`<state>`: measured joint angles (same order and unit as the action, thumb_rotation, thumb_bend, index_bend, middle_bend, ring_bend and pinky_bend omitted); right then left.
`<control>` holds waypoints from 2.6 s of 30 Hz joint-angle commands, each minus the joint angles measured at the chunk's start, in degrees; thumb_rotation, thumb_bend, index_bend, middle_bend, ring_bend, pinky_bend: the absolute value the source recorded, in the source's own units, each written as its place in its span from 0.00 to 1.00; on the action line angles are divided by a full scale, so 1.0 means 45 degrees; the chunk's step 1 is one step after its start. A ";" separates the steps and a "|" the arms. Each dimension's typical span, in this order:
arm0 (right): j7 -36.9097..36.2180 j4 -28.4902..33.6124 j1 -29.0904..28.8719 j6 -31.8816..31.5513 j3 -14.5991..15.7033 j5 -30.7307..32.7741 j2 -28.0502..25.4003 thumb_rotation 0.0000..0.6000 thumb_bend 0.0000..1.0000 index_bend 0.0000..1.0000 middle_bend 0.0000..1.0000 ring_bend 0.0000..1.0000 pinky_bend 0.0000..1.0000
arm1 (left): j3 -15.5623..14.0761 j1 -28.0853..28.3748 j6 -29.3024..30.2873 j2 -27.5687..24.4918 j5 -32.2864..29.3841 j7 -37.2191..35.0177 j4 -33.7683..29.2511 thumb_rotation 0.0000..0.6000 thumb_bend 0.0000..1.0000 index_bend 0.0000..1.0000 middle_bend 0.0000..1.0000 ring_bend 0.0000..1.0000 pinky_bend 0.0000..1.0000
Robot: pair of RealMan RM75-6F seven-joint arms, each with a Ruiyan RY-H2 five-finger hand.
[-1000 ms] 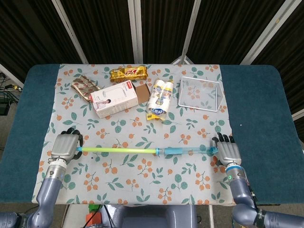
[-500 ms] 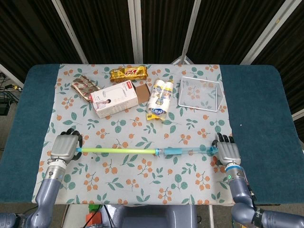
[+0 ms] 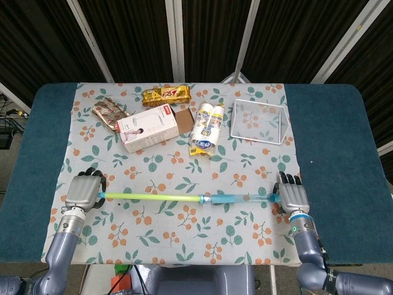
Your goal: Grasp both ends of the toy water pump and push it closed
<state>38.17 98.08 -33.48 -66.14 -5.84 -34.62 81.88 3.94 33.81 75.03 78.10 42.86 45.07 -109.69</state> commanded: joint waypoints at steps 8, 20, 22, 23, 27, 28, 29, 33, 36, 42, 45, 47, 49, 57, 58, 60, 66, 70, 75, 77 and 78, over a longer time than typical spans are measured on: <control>-0.0017 0.0370 0.0014 -0.0266 -0.0072 -0.0016 -0.0195 1.00 0.42 0.57 0.04 0.00 0.00 | 0.0088 0.0007 0.0099 -0.0053 0.0105 -0.0089 -0.0082 1.00 0.55 0.60 0.27 0.15 0.24; 0.0039 0.1495 0.0004 -0.0702 -0.0115 -0.0412 -0.0662 1.00 0.42 0.60 0.04 0.00 0.00 | 0.0223 0.0096 0.0320 0.0308 0.0252 -0.0026 -0.0341 1.00 0.55 0.61 0.27 0.15 0.24; 0.0059 0.1633 -0.0007 -0.0812 -0.0160 -0.0393 -0.0663 1.00 0.42 0.60 0.04 0.00 0.00 | 0.0204 0.0090 0.0375 0.0382 0.0305 -0.0009 -0.0411 1.00 0.55 0.61 0.27 0.15 0.24; 0.0076 0.1698 -0.0017 -0.0866 -0.0186 -0.0377 -0.0661 1.00 0.42 0.60 0.04 0.00 0.00 | 0.0194 0.0084 0.0402 0.0411 0.0335 -0.0007 -0.0436 1.00 0.55 0.61 0.27 0.15 0.24; 0.0204 0.1978 -0.0082 -0.1072 -0.0248 -0.0422 -0.0670 1.00 0.42 0.61 0.04 0.00 0.00 | 0.0253 0.0090 0.0497 0.0541 0.0399 -0.0029 -0.0489 1.00 0.55 0.61 0.27 0.15 0.24; 0.0229 0.2069 -0.0096 -0.1131 -0.0273 -0.0428 -0.0676 1.00 0.42 0.61 0.04 0.00 0.00 | 0.0283 0.0103 0.0515 0.0575 0.0394 -0.0022 -0.0494 1.00 0.55 0.61 0.27 0.15 0.24; 0.0258 0.2151 -0.0113 -0.1185 -0.0296 -0.0431 -0.0683 1.00 0.42 0.61 0.04 0.00 0.00 | 0.0310 0.0121 0.0526 0.0608 0.0386 -0.0005 -0.0501 1.00 0.55 0.61 0.27 0.15 0.24; 0.0397 0.2437 -0.0189 -0.1324 -0.0351 -0.0451 -0.0732 1.00 0.42 0.61 0.04 0.00 0.00 | 0.0420 0.0208 0.0563 0.0711 0.0332 0.0096 -0.0551 1.00 0.55 0.61 0.28 0.15 0.24; 0.0512 0.2668 -0.0253 -0.1454 -0.0406 -0.0437 -0.0746 1.00 0.42 0.62 0.04 0.00 0.00 | 0.0546 0.0301 0.0600 0.0814 0.0228 0.0194 -0.0604 1.00 0.55 0.61 0.28 0.15 0.24; 0.0738 0.3103 -0.0385 -0.1700 -0.0440 -0.0478 -0.0634 1.00 0.42 0.62 0.04 0.00 0.00 | 0.0692 0.0466 0.0712 0.0975 0.0104 0.0436 -0.0724 1.00 0.55 0.61 0.28 0.15 0.24; 0.0865 0.3305 -0.0469 -0.1792 -0.0442 -0.0486 -0.0514 1.00 0.42 0.62 0.04 0.00 0.00 | 0.0727 0.0516 0.0762 0.1036 0.0063 0.0505 -0.0790 1.00 0.55 0.61 0.28 0.15 0.24; 0.0949 0.3424 -0.0523 -0.1862 -0.0432 -0.0529 -0.0425 1.00 0.42 0.63 0.04 0.00 0.00 | 0.0739 0.0554 0.0798 0.1081 0.0051 0.0566 -0.0821 1.00 0.55 0.61 0.28 0.15 0.24; 0.1039 0.3544 -0.0572 -0.1932 -0.0406 -0.0581 -0.0328 1.00 0.42 0.63 0.05 0.00 0.00 | 0.0760 0.0606 0.0814 0.1143 0.0020 0.0636 -0.0840 1.00 0.55 0.61 0.28 0.15 0.24; 0.1341 0.4063 -0.0733 -0.2266 -0.0341 -0.0786 0.0067 1.00 0.42 0.63 0.05 0.00 0.00 | 0.0945 0.0851 0.0932 0.1566 -0.0187 0.0880 -0.0908 1.00 0.55 0.61 0.28 0.15 0.24; 0.1383 0.4101 -0.0750 -0.2305 -0.0335 -0.0783 0.0104 1.00 0.42 0.63 0.05 0.00 0.00 | 0.0980 0.0885 0.0959 0.1635 -0.0225 0.0910 -0.0911 1.00 0.55 0.61 0.28 0.15 0.24; 0.1469 0.4164 -0.0781 -0.2372 -0.0308 -0.0770 0.0174 1.00 0.42 0.63 0.05 0.00 0.00 | 0.1036 0.0952 0.1006 0.1771 -0.0294 0.0974 -0.0917 1.00 0.55 0.61 0.28 0.15 0.24; 0.1602 0.4291 -0.0838 -0.2539 -0.0267 -0.0759 0.0352 1.00 0.42 0.64 0.05 0.00 0.00 | 0.1142 0.1161 0.1120 0.2201 -0.0481 0.1198 -0.0908 1.00 0.55 0.62 0.28 0.15 0.24; 0.1633 0.4305 -0.0860 -0.2604 -0.0278 -0.0713 0.0395 1.00 0.42 0.64 0.05 0.00 0.00 | 0.1190 0.1279 0.1206 0.2483 -0.0597 0.1334 -0.0889 1.00 0.55 0.62 0.28 0.15 0.24; 0.1592 0.4303 -0.0862 -0.2623 -0.0288 -0.0679 0.0352 1.00 0.42 0.64 0.05 0.00 0.00 | 0.1249 0.1398 0.1333 0.2799 -0.0748 0.1463 -0.0897 1.00 0.55 0.62 0.28 0.15 0.24; 0.1566 0.4298 -0.0857 -0.2621 -0.0289 -0.0652 0.0327 1.00 0.42 0.64 0.05 0.00 0.00 | 0.1297 0.1443 0.1374 0.2890 -0.0801 0.1490 -0.0907 1.00 0.55 0.62 0.28 0.15 0.24; 0.1555 0.4297 -0.0855 -0.2618 -0.0286 -0.0642 0.0318 1.00 0.42 0.64 0.05 0.00 0.00 | 0.1334 0.1470 0.1401 0.2933 -0.0833 0.1507 -0.0905 1.00 0.55 0.62 0.28 0.15 0.24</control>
<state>45.18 117.42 -37.33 -77.92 -7.14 -37.51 83.32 9.82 40.31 81.23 91.17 39.23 51.77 -113.75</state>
